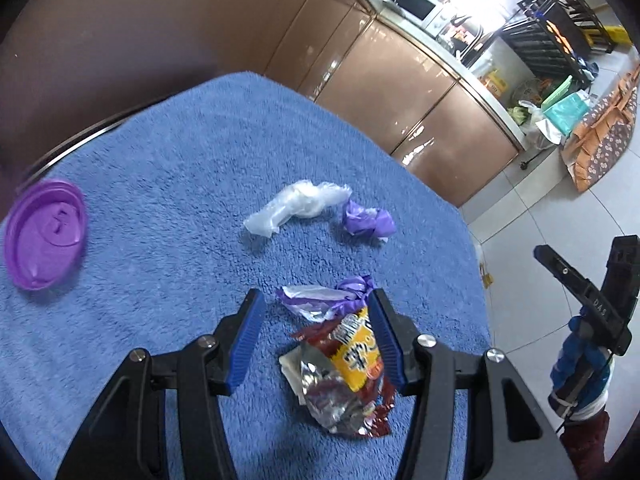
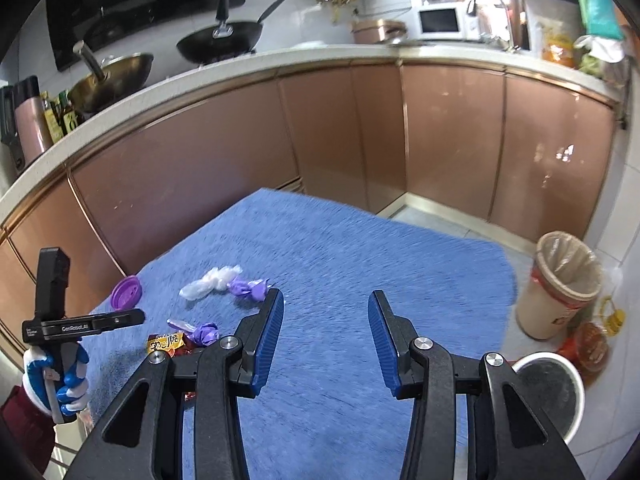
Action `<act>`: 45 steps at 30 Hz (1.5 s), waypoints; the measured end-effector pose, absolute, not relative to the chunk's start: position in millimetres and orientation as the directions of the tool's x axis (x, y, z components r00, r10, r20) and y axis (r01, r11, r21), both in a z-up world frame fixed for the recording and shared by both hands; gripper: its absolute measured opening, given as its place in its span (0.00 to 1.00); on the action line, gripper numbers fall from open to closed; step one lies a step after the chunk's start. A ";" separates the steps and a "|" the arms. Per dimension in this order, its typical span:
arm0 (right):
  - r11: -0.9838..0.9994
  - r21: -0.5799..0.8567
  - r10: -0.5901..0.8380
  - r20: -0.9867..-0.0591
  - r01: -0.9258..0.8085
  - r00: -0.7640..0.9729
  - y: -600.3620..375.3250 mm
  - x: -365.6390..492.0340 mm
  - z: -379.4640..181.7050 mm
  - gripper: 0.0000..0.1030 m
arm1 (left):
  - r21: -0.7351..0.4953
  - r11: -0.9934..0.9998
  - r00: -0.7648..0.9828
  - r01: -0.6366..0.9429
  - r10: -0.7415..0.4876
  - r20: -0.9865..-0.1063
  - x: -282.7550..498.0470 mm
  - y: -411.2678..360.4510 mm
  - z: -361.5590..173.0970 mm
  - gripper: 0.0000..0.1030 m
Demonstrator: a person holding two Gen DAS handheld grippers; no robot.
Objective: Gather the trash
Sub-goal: 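Grasp the red-yellow snack bag with the left tool while the right tool grasps a purple wrapper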
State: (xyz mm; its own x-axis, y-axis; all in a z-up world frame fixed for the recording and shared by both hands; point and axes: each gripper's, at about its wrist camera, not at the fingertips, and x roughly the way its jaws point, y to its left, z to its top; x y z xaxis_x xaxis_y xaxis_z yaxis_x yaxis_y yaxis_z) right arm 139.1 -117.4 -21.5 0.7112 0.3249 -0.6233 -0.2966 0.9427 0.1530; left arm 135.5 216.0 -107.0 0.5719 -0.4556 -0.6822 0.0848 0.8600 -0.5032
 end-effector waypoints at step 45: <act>0.782 0.294 0.529 -0.779 -0.549 0.337 0.1 164.0 -145.9 0.06 | -0.497 0.852 0.542 0.164 -0.499 -0.676 90.6 210.5 -137.5 0.00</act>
